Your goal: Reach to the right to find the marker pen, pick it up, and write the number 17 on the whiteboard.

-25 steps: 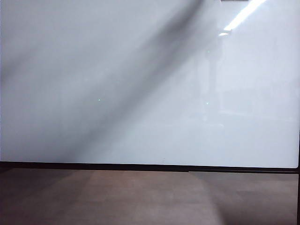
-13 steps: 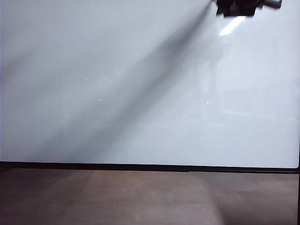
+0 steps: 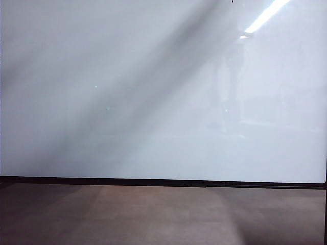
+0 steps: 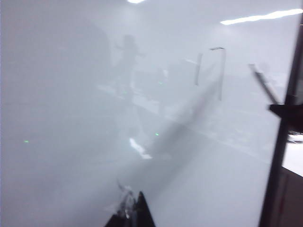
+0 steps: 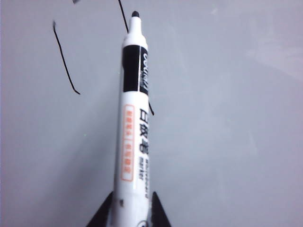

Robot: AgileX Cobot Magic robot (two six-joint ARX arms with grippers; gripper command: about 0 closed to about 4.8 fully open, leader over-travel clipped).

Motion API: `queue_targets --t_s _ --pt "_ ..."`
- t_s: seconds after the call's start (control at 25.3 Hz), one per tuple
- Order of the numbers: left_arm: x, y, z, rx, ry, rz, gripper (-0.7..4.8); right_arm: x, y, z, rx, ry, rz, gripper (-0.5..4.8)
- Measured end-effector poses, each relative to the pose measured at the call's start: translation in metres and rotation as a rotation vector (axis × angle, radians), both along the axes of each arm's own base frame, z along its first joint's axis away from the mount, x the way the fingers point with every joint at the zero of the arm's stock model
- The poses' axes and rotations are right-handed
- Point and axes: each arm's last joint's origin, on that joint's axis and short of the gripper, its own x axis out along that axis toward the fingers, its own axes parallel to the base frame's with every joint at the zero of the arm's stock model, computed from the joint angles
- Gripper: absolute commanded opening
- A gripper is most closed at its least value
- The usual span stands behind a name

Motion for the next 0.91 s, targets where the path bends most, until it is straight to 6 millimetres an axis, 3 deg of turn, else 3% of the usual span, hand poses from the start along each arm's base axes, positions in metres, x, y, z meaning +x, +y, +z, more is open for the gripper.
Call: queue_targets --t_s 0.4,0.59,0.71,0.91 --pt "0.019 0.002 -0.044 0.039 0.075 0.101 -0.05 -0.036 -0.015 -0.002 0.002 0.006 -0.045 -0.05" --pt "0.028 0.009 -0.087 0.055 0.115 0.181 -0.05 -0.045 -0.017 -0.002 -0.018 0.038 0.0 -0.05" --pt "0.029 0.019 -0.123 0.079 0.182 0.257 -0.05 -0.051 -0.019 -0.001 -0.024 0.052 0.004 -0.05" --pt "0.022 0.036 -0.156 0.069 0.192 0.387 -0.05 -0.061 -0.023 0.001 -0.018 0.029 0.017 -0.05"
